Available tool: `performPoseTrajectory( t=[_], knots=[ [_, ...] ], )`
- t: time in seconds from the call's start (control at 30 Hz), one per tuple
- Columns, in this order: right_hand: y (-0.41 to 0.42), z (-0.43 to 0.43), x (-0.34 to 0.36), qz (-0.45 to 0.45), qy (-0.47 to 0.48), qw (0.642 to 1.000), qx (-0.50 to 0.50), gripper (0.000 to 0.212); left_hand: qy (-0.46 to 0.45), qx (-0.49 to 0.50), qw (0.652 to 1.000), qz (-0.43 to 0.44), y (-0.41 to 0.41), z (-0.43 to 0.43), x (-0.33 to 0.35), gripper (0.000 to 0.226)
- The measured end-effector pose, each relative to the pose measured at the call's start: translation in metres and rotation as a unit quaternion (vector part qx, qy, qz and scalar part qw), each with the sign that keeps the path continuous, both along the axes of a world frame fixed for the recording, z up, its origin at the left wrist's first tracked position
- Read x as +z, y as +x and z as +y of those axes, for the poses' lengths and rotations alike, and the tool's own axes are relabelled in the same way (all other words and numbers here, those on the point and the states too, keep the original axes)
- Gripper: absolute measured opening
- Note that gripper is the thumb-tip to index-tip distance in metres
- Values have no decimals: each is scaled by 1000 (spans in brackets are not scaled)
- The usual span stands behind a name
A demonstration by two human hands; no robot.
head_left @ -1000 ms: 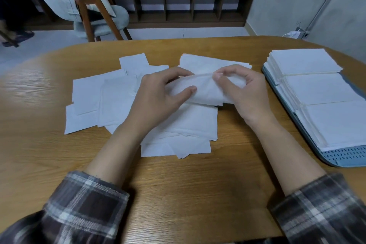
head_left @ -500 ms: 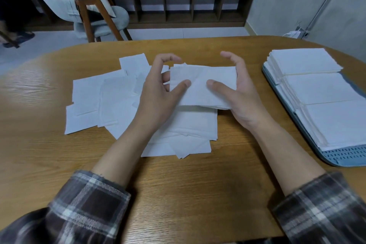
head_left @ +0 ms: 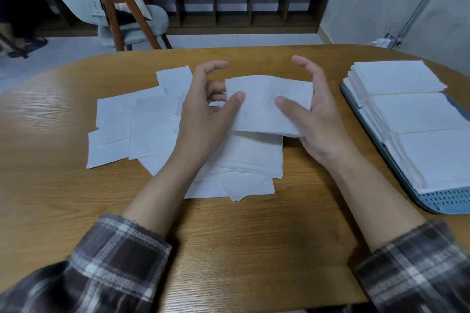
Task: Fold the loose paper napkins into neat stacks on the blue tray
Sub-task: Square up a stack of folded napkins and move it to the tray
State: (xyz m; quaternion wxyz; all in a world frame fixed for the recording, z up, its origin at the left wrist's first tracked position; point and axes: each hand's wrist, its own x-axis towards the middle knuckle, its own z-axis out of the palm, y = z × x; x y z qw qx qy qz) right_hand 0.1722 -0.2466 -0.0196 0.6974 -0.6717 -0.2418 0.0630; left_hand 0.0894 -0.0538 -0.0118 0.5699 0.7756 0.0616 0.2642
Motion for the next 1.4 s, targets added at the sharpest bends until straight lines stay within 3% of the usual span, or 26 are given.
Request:
performPoseTrajectory(
  t=[0.1, 0.2, 0.27, 0.37, 0.43, 0.53, 0.6, 0.7, 0.8, 1.0, 1.23, 1.4],
  knots=[
    [-1, -5, 8, 135, 130, 980, 64, 74, -51, -10, 998, 18, -1, 0, 6, 49],
    [2, -3, 1, 42, -1, 999, 13, 72, -93, -72, 992, 42, -6, 0, 10, 39],
    [2, -1, -2, 5, -56, 998, 3, 67, -22, -43, 999, 15, -5, 1, 8, 35],
    [-1, -3, 4, 73, 36, 993, 80, 50, 37, 3, 999, -1, -1, 5, 3, 29],
    [-2, -5, 5, 78, 32, 991, 104, 35, 34, -1, 999, 8, 0, 6, 2, 29],
    [0, -4, -2, 19, -58, 998, 33, 28, 41, -32, 999, 15, -1, 4, 1, 34],
    [3, -4, -4, -6, -86, 995, -43, 29, 92, -58, 994, 25, -1, 4, 0, 43],
    [6, -6, -5, -16, -93, 990, -105, 31, 264, -112, 957, 49, -1, 6, -5, 44],
    [8, -5, -8, -11, -95, 988, -123, 33, 277, -175, 939, 103, -5, 4, -5, 31],
    [10, -6, -9, 2, -93, 982, -163, 33, 349, -229, 888, 195, -9, 2, -2, 47],
    [6, -4, -7, -5, -116, 984, -134, 33, 352, -221, 899, 139, -7, -2, -5, 16],
    [7, -5, -6, -20, -112, 985, -129, 33, 304, -198, 927, 99, -6, 3, -5, 3]
  ],
)
